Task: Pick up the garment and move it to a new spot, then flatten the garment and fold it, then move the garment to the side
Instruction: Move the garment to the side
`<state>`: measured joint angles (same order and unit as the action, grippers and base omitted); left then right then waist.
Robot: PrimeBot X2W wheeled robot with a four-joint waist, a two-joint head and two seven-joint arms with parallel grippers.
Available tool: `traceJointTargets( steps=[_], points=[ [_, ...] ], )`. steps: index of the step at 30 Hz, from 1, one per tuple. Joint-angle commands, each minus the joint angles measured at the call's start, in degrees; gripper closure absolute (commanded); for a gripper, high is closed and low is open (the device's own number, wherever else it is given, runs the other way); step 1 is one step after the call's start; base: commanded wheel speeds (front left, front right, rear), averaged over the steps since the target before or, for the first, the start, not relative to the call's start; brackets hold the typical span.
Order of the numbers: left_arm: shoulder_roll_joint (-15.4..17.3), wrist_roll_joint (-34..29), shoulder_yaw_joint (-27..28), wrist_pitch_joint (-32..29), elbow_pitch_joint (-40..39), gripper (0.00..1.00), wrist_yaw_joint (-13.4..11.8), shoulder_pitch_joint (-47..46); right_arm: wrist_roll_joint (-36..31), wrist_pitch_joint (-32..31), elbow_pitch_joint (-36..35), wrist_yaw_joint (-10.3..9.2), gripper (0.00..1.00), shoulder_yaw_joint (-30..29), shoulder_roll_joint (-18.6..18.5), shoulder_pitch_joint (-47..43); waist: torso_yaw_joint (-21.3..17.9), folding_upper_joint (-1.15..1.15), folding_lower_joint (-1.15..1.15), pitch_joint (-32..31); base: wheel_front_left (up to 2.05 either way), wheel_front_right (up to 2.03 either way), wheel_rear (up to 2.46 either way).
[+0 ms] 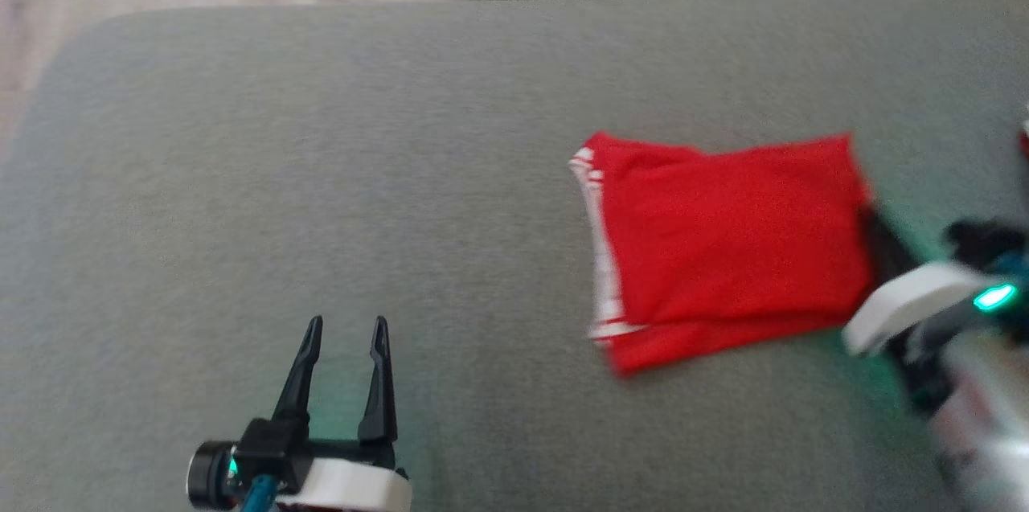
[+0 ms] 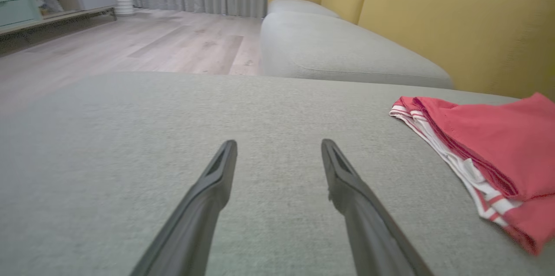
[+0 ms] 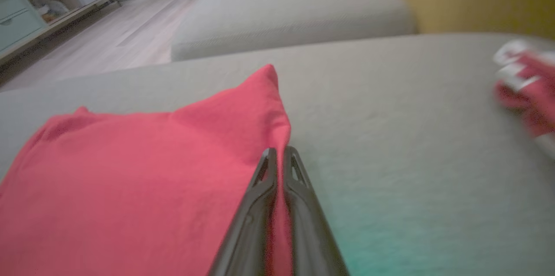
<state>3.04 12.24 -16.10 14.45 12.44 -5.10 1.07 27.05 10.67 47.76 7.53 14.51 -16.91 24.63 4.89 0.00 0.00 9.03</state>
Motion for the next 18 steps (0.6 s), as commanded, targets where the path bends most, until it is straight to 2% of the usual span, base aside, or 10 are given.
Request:
traceJointTargets(
  steps=[1,10,14,15,18],
  points=[
    [-0.2,0.4,1.7,0.5,-2.1,0.00,-0.3,-2.5,0.2,0.6,-2.6,-0.04,1.00,0.7,-3.0,3.2,-2.8,0.00,0.00,2.0,0.00,0.00,0.00],
    [-0.2,0.8,0.6,0.5,-2.8,0.00,-0.6,-8.0,-2.4,-5.0,-13.4,-0.04,1.00,-2.6,-19.5,7.7,-9.0,0.00,0.00,9.6,0.00,0.00,0.00],
    [-0.2,0.7,0.5,0.5,-2.8,0.00,-0.4,-10.6,-4.1,-9.6,-19.3,-0.04,1.00,-8.1,-26.3,7.0,-10.3,0.00,0.00,13.1,0.00,0.00,0.00],
    [-0.2,0.7,0.5,0.5,-2.6,0.00,-0.3,-11.9,-4.7,-11.6,-21.8,-0.04,1.00,-11.5,-28.8,6.1,-10.7,0.00,0.00,14.7,0.00,0.00,0.00],
    [-0.2,0.8,0.3,0.5,-2.3,0.00,-0.2,-13.8,-5.8,-15.6,-25.2,-0.04,0.98,-16.7,-31.1,4.6,-11.0,0.00,0.00,16.3,0.00,0.00,0.00]
  ],
)
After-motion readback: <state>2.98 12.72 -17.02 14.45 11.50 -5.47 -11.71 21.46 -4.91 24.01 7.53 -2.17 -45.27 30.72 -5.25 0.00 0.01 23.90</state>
